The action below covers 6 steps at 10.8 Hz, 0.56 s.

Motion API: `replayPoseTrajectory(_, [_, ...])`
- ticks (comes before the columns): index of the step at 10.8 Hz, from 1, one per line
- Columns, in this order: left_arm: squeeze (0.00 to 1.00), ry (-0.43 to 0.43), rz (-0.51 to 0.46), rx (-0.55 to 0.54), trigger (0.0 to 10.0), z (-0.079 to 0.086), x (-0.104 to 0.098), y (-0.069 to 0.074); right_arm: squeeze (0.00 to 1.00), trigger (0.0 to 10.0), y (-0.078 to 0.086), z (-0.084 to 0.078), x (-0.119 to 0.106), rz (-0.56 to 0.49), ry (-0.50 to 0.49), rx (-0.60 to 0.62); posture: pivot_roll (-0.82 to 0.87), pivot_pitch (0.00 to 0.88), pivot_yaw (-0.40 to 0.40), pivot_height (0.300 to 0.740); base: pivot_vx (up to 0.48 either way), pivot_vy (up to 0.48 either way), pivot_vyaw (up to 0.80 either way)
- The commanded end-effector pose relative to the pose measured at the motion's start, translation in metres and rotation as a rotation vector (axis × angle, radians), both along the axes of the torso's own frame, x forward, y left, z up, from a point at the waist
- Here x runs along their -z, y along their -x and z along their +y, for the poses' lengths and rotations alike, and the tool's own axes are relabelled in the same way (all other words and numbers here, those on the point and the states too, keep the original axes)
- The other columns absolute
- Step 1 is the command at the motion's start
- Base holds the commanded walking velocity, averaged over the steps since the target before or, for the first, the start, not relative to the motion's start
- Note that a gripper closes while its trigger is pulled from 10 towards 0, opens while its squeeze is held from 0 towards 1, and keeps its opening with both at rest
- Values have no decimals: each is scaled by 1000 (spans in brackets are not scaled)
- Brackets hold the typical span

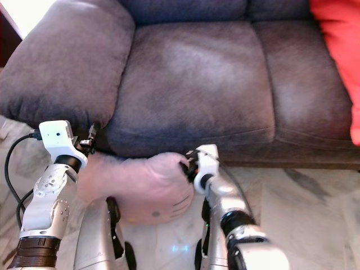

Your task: Move the pillow to the sofa from floor

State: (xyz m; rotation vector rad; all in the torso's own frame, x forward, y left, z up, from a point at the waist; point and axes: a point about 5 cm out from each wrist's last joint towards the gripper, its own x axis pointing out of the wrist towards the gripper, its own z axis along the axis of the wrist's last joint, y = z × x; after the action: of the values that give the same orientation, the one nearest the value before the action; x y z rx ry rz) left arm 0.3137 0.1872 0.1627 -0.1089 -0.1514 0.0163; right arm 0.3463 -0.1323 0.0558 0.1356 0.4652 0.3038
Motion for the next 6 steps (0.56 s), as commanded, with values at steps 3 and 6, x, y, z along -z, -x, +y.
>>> replayPoseTrajectory(3, [0,25,28,4,10000,7,2,1,1000,10000,5,-13,10,70,-54,118,207,326,47,492,0,0,0])
replayPoseTrajectory(6, [0,48,33,16,10000,5,-1,0,1000,10000,1,9,2,62,-196,59,221,329,51,492,0,0,0])
